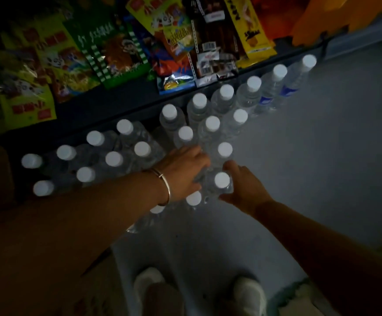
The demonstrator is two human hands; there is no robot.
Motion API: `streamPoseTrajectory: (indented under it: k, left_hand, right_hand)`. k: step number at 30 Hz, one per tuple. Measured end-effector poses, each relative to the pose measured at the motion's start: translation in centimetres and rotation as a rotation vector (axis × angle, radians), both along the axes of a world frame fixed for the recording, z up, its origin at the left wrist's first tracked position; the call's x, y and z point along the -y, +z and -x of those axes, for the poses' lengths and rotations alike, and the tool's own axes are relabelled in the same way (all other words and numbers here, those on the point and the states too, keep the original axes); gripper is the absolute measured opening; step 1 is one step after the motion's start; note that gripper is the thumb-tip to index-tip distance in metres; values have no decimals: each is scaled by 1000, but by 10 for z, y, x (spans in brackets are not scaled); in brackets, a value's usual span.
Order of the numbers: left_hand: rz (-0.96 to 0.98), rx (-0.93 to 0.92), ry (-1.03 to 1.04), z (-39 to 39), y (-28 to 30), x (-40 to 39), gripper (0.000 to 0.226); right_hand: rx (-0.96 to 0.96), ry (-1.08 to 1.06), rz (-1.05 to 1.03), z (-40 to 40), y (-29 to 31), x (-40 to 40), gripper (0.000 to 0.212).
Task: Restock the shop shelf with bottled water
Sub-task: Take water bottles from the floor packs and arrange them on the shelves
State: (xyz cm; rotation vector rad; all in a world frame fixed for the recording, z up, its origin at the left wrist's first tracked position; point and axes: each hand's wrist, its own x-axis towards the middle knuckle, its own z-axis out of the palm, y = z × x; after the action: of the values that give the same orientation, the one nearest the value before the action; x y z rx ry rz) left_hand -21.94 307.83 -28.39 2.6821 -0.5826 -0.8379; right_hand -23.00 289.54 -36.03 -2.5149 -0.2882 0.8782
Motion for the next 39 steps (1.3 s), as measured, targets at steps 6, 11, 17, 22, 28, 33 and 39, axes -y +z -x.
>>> streamPoseTrajectory:
  k: [6,11,17,22,28,33,39]
  left_hand:
    - [-15,70,-43,0,-17,2,42]
    - [-40,88,-75,0,-18,2,43]
    - [-56,45,-73,2,4,3,44]
    - [-36,-22,-83,0,68,5,42]
    - [11,-47,4,-16,231,2,32]
    - [10,37,80,-24,422,-13,39]
    - [38,75,231,-10,661,-39,17]
  right_hand:
    - [243,59,-21,14,-26,1,75]
    - [256,40,-37,13,-26,0,65]
    - [202,23,-103,3,24,11,62]
    - [201,37,-259,-8,116,23,66]
    - [250,18,-437,-30,282,19,72]
    - [286,87,-642,-49,472,0,70]
    - [421,273,-774,-61,714,-28,52]
